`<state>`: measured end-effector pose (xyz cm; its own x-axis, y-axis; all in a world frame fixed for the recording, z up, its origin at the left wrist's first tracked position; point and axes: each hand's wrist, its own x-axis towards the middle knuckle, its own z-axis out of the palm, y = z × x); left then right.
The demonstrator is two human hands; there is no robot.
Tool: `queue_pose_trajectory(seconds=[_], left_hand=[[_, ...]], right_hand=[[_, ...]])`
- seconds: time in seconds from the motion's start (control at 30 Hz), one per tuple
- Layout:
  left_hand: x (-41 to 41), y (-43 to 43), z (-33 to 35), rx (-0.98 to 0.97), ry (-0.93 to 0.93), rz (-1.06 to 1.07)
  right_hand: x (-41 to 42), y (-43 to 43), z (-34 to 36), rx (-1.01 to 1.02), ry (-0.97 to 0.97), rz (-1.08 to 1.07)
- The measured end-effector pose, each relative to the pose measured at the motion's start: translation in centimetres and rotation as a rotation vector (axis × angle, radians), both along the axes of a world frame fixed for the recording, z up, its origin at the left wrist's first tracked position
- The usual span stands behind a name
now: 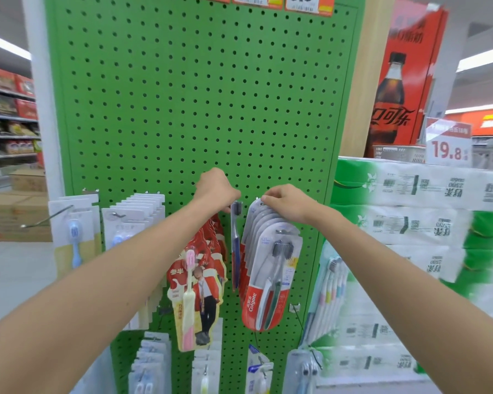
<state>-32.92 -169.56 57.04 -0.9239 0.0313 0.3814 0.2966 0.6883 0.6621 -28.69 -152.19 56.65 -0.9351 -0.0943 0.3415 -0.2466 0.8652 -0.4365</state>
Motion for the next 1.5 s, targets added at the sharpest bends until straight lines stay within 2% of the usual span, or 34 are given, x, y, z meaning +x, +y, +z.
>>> queue_pose_trajectory(seconds=[0.2, 0.3, 0.53, 0.63, 0.77, 0.87, 0.97, 1.07, 1.4, 1.5], left_hand=[[3.3, -0.3, 0.1, -0.004, -0.020, 0.014], [5.3, -0.9, 0.1, -0.016, 0.006, 0.020], [10.3, -3.1, -0.6, -0.007, 0.111, -0.028], [12.4, -4.1, -1.5, 0.104, 0.113, -0.069], [14.5, -5.8, -3.9, 0.373, 0.005, -0.230], [15.3, -6.6, -7.1, 0.540, -0.128, -0.314], [15.6, -6.7, -11.0, 0.627, -0.193, -0.339], [15.8, -6.4, -14.8, 0.698, -0.292, -0.399], [15.7, -6.5, -24.9, 0.628, -0.486, -0.438], [15.4, -6.3, -26.8, 0.636, -0.477, -0.388]], right_hand=[[2.3, -1.9, 0.1, 0.128, 0.058, -0.021], [3.2, -2.9, -0.2, 0.147, 0.153, -0.015], [7.6, -6.1, -2.2, -0.009, 0.457, -0.038], [9.9, -7.8, -3.9, -0.122, 0.509, 0.002], [12.5, -9.9, -6.9, -0.309, 0.427, 0.022], [14.1, -10.8, -9.5, -0.529, 0.348, 0.035], [14.5, -10.8, -12.7, -0.682, 0.314, 0.034], [14.2, -10.5, -16.1, -0.739, 0.284, 0.015], [14.5, -8.7, -24.9, -0.876, 0.110, -0.008], [14.6, -8.2, -26.5, -0.920, 0.028, -0.047]])
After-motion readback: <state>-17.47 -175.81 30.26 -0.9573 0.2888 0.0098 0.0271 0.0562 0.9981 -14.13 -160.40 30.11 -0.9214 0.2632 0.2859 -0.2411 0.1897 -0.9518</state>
